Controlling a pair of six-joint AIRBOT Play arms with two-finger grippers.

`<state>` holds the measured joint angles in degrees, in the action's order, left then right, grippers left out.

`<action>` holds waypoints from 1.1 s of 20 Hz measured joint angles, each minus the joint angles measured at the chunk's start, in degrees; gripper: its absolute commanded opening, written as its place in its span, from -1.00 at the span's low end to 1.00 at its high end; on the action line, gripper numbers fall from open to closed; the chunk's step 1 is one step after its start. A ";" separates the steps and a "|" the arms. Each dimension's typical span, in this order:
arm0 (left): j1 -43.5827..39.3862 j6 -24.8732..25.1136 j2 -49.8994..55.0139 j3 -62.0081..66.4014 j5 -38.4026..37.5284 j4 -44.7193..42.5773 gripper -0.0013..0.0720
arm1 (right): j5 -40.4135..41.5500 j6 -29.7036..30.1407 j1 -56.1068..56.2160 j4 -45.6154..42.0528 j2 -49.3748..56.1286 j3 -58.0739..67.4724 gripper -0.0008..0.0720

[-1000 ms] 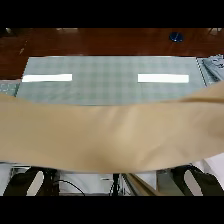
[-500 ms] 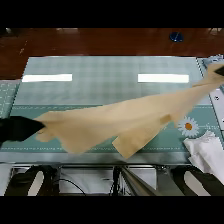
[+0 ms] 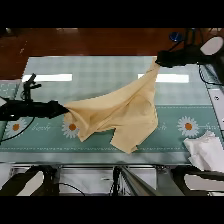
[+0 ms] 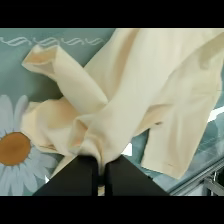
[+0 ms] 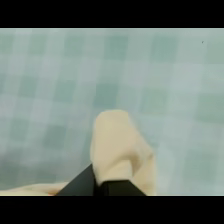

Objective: Fold the shirts.

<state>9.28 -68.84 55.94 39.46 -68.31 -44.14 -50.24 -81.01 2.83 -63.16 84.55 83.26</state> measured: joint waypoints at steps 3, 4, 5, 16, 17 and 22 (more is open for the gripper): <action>0.13 2.93 8.55 -0.33 3.39 0.33 -0.87 | 5.20 0.00 0.55 0.00 2.93 -0.09 -0.89; 0.37 3.56 10.45 -0.26 4.33 0.33 -0.60 | 5.81 0.02 0.66 0.00 3.43 -0.11 -0.89; 0.85 4.00 11.93 0.04 4.98 0.39 -0.16 | 6.38 0.04 0.72 -0.02 3.87 -0.11 -0.89; 7.41 -1.33 10.80 5.55 -18.34 -4.76 0.41 | 4.76 0.66 0.90 -0.39 4.87 -0.11 -0.89; 6.29 -2.03 9.68 3.80 -19.21 -5.66 0.41 | 4.42 0.81 0.90 -0.39 4.87 -0.11 -0.89; 0.57 -5.27 7.61 -6.05 -14.14 -8.39 0.41 | 2.78 1.81 0.90 -0.42 4.87 -0.11 -0.89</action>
<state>9.85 -74.11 63.55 33.41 -82.46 -52.53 -47.46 -79.20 3.73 -63.57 89.43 83.15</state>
